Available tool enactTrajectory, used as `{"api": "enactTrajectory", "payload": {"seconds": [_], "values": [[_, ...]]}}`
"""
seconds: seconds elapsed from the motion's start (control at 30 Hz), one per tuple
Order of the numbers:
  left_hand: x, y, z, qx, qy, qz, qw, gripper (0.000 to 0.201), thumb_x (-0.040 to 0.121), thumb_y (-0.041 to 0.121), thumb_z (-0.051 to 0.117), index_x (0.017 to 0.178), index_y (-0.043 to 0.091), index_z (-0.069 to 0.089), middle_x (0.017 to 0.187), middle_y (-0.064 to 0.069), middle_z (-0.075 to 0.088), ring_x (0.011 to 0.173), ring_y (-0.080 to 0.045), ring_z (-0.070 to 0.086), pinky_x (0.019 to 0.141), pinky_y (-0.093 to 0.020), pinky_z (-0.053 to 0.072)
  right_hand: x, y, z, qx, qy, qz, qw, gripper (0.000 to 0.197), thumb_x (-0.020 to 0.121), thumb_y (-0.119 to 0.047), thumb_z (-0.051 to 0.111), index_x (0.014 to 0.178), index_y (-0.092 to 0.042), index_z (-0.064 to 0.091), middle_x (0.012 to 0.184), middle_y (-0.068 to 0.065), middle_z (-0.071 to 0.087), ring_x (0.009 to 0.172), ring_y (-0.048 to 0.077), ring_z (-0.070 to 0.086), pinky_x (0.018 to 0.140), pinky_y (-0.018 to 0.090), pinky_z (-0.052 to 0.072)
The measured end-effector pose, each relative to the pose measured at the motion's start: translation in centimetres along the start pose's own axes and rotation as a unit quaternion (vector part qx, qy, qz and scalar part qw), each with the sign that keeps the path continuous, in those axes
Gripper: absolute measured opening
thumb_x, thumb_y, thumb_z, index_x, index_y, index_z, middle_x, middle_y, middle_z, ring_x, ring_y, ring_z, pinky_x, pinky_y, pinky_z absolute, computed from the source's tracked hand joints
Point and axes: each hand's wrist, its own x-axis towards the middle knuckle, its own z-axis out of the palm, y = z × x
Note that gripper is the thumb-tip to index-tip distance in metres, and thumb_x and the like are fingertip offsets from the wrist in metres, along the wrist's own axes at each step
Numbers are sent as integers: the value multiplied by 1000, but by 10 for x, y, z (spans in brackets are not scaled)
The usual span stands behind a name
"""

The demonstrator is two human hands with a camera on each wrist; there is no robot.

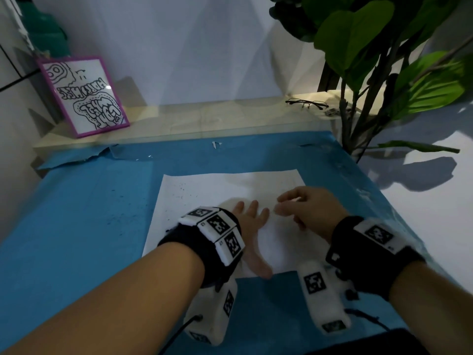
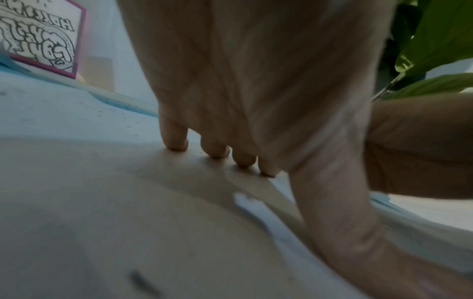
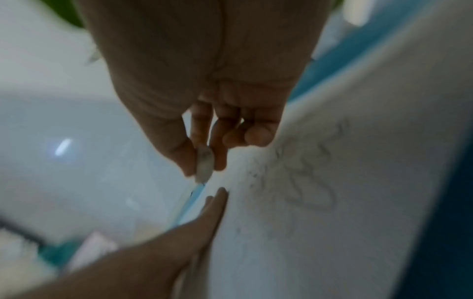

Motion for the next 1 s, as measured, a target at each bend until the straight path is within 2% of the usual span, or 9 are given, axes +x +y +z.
{"api": "enactTrajectory", "payload": {"seconds": [0.13,0.27,0.37,0.5,0.67,0.7,0.77,0.83,1.0], "values": [[-7,8,7,7,37,57,998,107,84,61,57,150,19,-17,156,2,-25,146,-20,-15,117,-47,1,-7,27,0,394,119,98,906,3,86,-9,63,84,-10,61,69,5,58,47,11,44,42,21,40],[-17,38,27,83,43,190,977,68,98,52,35,152,30,1,159,7,-11,146,-14,-6,115,-49,1,-6,32,0,481,131,79,863,18,94,-8,50,77,-12,55,64,1,49,40,5,38,36,16,31],[-7,33,17,66,72,144,985,55,103,36,27,153,21,9,160,-1,4,145,-21,7,114,-47,9,-6,31,0,473,121,75,870,17,93,-9,53,77,-12,58,65,0,49,44,7,38,37,16,32],[20,8,0,70,85,-107,988,62,100,51,14,153,22,-4,160,2,-11,147,-23,-6,116,-52,4,-5,34,1,472,113,76,871,9,89,-7,59,86,-13,65,69,2,56,49,10,47,43,19,41],[-5,48,18,43,80,177,980,53,103,27,31,152,19,15,160,-3,9,145,-20,8,116,-46,4,-5,36,0,469,116,65,873,13,88,-3,58,87,-12,66,71,3,60,57,13,54,45,19,44],[-1,35,17,33,98,151,983,52,101,27,34,151,18,21,158,-5,16,143,-22,16,115,-43,11,-5,37,0,459,113,63,879,13,87,-2,59,87,-12,67,70,4,61,58,13,55,47,19,45],[15,-3,6,15,125,-25,992,56,100,39,35,148,15,23,156,-8,21,139,-25,26,112,-39,24,-6,38,0,433,107,63,893,13,84,0,62,87,-11,69,68,3,63,60,13,55,52,20,47],[20,-26,-5,37,95,-209,973,72,97,55,27,153,15,4,160,-7,-1,146,-29,4,116,-46,13,-6,38,0,399,103,61,909,13,83,-1,65,87,-11,70,66,3,62,59,14,54,58,23,47],[15,5,-16,-17,22,-47,999,96,87,69,40,149,27,-18,157,0,-24,145,-27,-16,115,-47,-2,-10,29,1,210,66,43,975,14,81,-12,70,95,-15,71,71,-2,65,60,10,57,56,13,49]]}}
